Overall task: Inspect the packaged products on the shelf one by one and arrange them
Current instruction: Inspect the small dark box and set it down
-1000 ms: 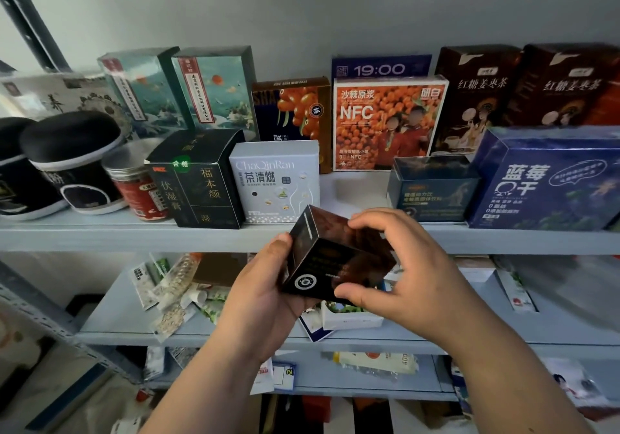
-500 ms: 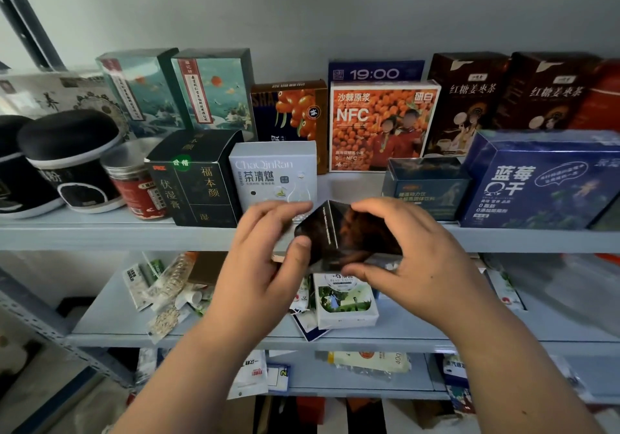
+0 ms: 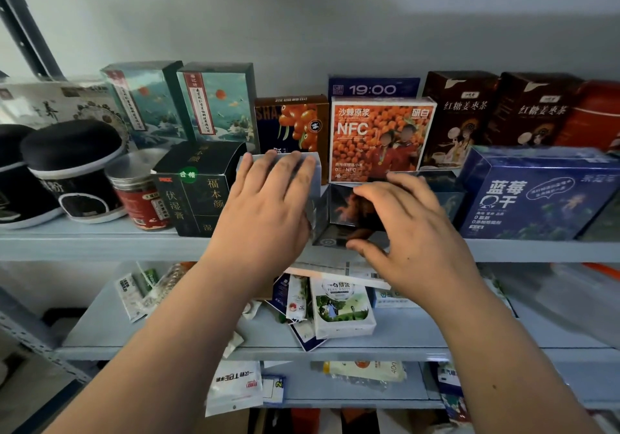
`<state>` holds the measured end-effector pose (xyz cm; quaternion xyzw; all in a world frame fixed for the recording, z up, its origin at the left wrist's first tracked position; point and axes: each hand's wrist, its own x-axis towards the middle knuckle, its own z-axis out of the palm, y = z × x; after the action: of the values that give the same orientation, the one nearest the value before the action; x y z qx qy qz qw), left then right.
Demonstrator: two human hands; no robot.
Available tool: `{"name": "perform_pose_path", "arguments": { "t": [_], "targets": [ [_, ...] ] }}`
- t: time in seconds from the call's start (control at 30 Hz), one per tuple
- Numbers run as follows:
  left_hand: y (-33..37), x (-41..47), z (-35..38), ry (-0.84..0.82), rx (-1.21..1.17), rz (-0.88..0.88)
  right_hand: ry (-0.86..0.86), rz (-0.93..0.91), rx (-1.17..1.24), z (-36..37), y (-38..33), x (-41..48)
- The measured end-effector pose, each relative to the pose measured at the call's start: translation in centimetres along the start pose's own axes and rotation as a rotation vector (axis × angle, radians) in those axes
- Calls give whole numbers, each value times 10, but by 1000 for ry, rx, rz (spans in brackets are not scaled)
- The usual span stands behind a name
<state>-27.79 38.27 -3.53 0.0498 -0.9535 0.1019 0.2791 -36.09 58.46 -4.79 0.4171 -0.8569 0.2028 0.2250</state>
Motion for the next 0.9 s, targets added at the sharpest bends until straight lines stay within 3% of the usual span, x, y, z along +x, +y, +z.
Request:
{"name": "perform_pose_path", "arguments": {
  "t": [0.37, 0.73, 0.9],
  "targets": [
    [-2, -3, -1, 57, -29, 26, -54, 21, -125, 5, -5, 13],
    [-4, -8, -2, 58, -19, 28, 28, 9, -258, 21, 2, 28],
    [9, -4, -7, 115, -28, 26, 68, -1, -189, 16, 10, 8]
  ]
}}
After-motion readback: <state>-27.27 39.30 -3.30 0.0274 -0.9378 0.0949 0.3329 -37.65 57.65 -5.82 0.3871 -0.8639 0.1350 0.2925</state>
